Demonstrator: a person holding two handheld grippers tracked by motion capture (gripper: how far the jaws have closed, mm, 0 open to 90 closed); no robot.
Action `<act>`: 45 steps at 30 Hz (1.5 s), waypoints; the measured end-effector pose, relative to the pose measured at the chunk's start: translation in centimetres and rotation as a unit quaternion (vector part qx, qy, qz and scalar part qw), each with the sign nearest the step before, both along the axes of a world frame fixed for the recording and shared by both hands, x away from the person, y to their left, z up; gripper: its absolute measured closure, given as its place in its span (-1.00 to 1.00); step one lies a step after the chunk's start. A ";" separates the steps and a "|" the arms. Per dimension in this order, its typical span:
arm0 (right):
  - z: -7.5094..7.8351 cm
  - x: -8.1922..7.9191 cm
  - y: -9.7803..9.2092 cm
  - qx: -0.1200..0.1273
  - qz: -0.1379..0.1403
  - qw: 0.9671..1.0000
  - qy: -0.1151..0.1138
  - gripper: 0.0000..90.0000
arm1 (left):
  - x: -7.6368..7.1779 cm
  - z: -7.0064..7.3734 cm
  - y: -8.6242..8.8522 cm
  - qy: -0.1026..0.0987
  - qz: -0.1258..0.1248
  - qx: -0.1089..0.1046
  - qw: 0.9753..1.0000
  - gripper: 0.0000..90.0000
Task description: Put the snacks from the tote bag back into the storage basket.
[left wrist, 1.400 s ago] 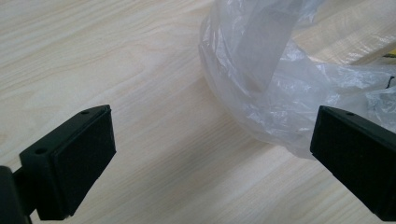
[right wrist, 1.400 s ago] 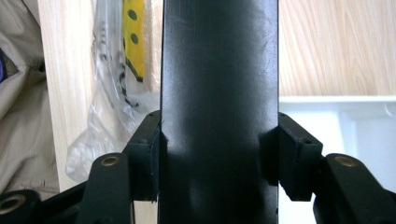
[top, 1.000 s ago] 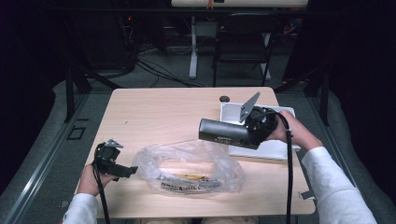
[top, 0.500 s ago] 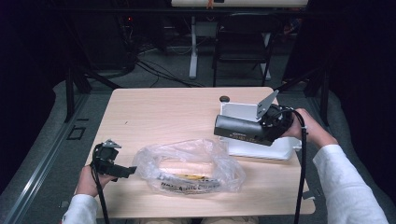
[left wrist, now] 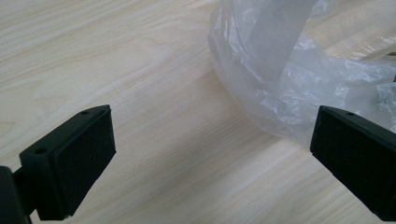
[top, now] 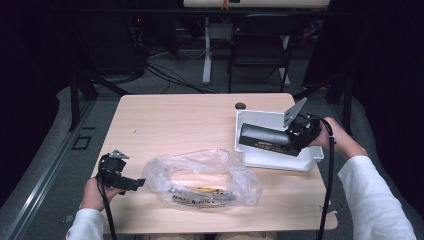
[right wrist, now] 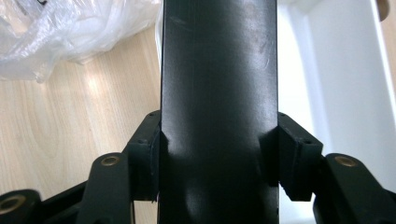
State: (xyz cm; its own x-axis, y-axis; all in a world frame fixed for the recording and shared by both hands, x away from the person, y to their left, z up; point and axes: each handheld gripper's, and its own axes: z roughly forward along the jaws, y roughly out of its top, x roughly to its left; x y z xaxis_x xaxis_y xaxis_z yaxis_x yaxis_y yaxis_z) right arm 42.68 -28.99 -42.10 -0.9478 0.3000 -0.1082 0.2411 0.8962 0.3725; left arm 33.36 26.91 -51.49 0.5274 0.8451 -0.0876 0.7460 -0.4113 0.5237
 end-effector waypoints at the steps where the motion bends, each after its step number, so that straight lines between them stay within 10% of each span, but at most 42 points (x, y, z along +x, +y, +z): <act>1: -0.1 0.0 0.0 0.000 -0.003 1.000 -0.001 -0.05 | 0.0 0.0 0.0 -0.001 0.000 0.000 1.000 -1.00; 45: -8.2 2.5 -0.2 -0.060 -0.003 0.998 0.032 -0.07 | -0.1 -0.3 -0.3 0.005 -0.002 0.007 1.000 -1.00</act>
